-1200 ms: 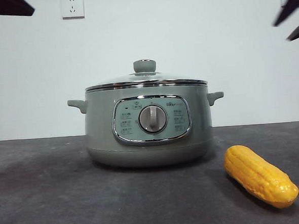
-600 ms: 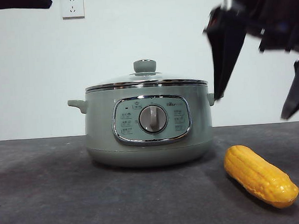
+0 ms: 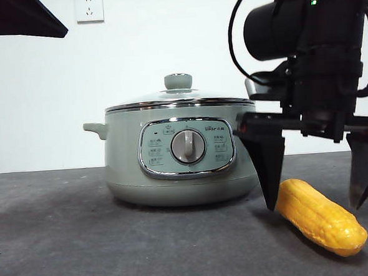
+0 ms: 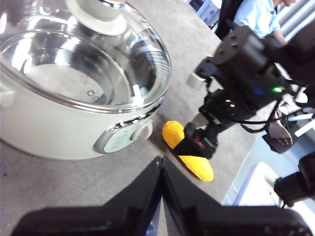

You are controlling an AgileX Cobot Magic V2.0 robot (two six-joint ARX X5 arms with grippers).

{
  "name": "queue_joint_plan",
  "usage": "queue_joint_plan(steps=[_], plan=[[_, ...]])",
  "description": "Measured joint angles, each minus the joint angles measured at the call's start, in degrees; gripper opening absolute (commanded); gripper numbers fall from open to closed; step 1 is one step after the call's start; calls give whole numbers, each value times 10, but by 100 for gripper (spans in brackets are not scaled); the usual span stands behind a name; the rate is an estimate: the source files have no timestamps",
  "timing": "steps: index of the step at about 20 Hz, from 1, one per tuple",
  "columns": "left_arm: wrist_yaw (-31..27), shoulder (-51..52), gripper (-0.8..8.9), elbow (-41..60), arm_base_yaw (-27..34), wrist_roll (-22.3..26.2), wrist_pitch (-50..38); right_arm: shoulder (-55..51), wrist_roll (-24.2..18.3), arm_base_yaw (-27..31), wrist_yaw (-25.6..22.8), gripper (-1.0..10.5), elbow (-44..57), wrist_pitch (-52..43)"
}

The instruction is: Pick up the corn,open the lid,put the corn in the pot,close the lid

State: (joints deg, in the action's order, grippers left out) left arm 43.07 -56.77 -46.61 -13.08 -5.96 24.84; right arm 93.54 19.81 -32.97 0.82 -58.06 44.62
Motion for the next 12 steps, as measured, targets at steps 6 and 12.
queue_joint_plan(steps=[6, 12], plan=[[-32, 0, -4, 0, -25, 13, 0, 20, -8, 0, 24, 67, 0, -7], [-108, -15, -5, -12, -45, 30, 2, 20, -20, 0, 39, -12, -4, 5]])
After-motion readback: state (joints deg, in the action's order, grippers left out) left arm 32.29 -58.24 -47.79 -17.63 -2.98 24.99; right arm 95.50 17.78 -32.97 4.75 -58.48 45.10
